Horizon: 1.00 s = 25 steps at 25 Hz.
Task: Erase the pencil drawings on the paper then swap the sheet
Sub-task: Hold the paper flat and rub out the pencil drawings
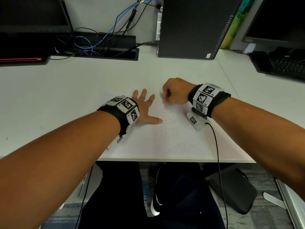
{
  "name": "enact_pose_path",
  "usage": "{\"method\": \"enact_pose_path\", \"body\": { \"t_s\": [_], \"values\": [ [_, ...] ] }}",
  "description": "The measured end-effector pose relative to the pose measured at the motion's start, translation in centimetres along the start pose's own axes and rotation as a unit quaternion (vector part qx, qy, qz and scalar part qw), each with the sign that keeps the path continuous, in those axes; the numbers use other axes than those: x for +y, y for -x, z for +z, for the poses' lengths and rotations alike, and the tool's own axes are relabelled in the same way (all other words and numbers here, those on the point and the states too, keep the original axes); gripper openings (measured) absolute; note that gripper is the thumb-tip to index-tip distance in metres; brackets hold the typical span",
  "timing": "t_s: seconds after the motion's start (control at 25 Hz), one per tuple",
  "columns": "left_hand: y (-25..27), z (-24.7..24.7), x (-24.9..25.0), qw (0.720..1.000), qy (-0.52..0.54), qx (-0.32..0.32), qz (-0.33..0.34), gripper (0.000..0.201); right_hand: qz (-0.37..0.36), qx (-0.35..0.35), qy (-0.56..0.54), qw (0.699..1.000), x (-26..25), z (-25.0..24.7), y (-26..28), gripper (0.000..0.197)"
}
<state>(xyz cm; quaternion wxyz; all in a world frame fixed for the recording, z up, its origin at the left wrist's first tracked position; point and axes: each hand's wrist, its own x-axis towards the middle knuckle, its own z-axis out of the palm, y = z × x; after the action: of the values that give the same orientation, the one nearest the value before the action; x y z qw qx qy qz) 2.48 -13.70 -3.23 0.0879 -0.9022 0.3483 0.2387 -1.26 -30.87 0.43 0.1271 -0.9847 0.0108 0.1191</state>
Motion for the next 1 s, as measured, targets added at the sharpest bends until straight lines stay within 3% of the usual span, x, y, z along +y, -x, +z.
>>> {"method": "enact_pose_path", "body": {
  "t_s": [0.12, 0.28, 0.48, 0.64, 0.8, 1.0],
  "values": [
    [-0.1, 0.0, -0.2, 1.0, -0.001, -0.003, -0.002, 0.111, -0.027, -0.058, -0.002, 0.998, -0.8, 0.5, 0.3, 0.016],
    [0.0, 0.0, 0.0, 1.0, 0.001, -0.001, -0.001, 0.111, 0.025, 0.002, 0.002, 1.0, 0.2, -0.5, -0.7, 0.013],
    [-0.1, 0.1, -0.2, 1.0, 0.003, 0.001, 0.0, 0.111, -0.016, -0.09, -0.011, 0.996, -1.0, 0.2, 0.3, 0.02],
    [0.0, 0.1, -0.1, 1.0, 0.003, 0.002, 0.002, 0.111, 0.032, -0.006, -0.004, 0.999, 0.4, -0.8, -0.1, 0.027],
    [-0.2, 0.2, -0.4, 1.0, 0.004, -0.004, 0.004, 0.112, 0.006, -0.073, -0.019, 0.997, -0.2, 0.0, 0.2, 0.016],
    [0.0, -0.1, -0.1, 1.0, -0.003, -0.011, 0.002, 0.112, 0.033, -0.026, -0.012, 0.999, 0.8, -1.0, 0.0, 0.013]
  ]
}}
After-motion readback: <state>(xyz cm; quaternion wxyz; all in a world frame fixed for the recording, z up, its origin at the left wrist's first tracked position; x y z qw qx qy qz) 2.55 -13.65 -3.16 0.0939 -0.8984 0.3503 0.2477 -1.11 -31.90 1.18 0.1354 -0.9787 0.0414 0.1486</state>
